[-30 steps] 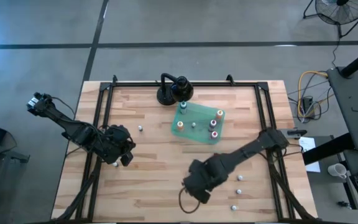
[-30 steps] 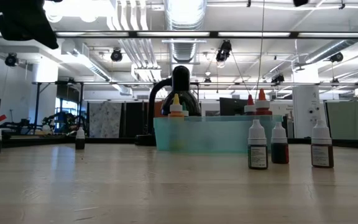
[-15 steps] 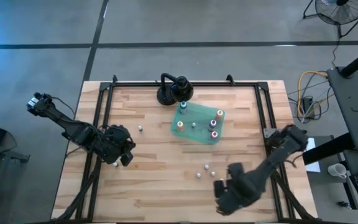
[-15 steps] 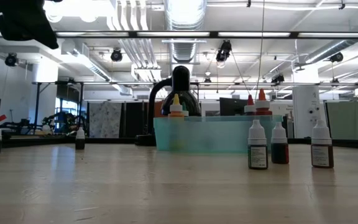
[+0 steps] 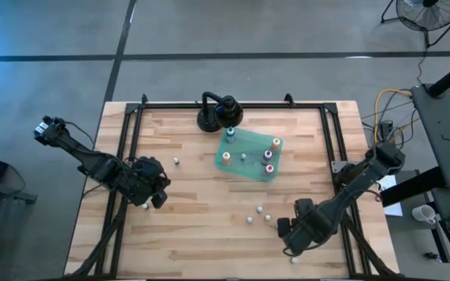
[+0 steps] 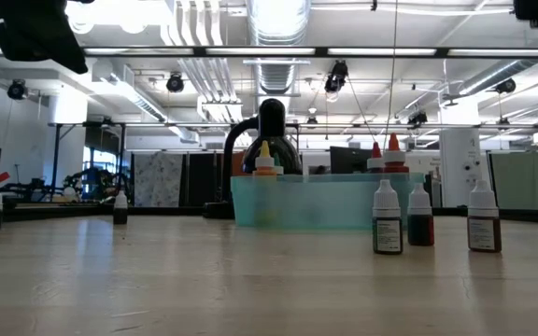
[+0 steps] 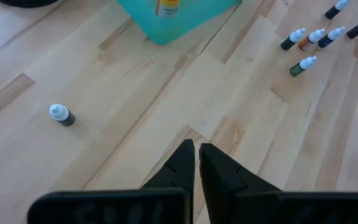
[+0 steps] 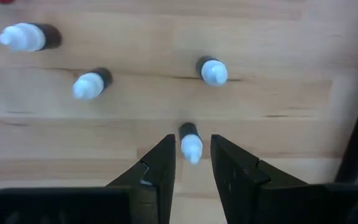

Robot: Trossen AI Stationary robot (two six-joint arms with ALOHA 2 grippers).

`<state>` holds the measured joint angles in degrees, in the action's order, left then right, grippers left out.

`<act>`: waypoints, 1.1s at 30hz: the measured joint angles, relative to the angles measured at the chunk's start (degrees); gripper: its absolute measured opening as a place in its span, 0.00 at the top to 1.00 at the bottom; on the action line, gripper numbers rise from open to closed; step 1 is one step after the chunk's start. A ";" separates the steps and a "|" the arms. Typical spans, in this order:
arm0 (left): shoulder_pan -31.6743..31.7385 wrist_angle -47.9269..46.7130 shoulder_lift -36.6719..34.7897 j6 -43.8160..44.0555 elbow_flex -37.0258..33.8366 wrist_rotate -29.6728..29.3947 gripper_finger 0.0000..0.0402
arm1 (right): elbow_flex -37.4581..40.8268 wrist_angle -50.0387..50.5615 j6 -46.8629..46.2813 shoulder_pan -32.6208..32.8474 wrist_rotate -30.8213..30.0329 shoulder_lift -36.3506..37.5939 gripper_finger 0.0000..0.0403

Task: Pick & Place food coloring
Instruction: Put the green food coloring bottle into the green bin

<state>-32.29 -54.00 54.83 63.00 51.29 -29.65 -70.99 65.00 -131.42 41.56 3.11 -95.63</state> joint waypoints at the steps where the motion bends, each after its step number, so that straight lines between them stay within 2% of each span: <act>1: 0.00 -0.02 0.00 0.00 0.00 0.01 1.00 | 1.06 -0.85 0.00 0.00 0.16 0.33 0.77; 8: 0.02 0.02 0.00 -0.02 0.00 0.00 1.00 | 5.24 -1.72 3.02 0.04 5.54 0.89 0.77; 13: 0.02 -0.01 0.00 -0.02 0.00 0.00 1.00 | 7.06 -5.64 5.09 0.04 4.44 0.91 0.71; 22: 0.02 0.00 0.01 -0.01 0.00 0.00 1.00 | 8.95 -6.05 5.90 0.04 4.40 0.92 0.57; 30: 0.02 -0.01 0.00 0.00 0.00 0.00 1.00 | 9.76 -6.04 7.15 -0.37 4.10 0.92 0.56; 33: 0.02 0.00 0.00 -0.01 0.00 0.00 1.00 | 10.21 -6.23 7.86 -1.28 1.94 0.92 0.58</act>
<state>-32.27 -54.00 54.83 62.99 51.29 -29.65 -60.79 58.77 -123.56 40.28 5.05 -94.72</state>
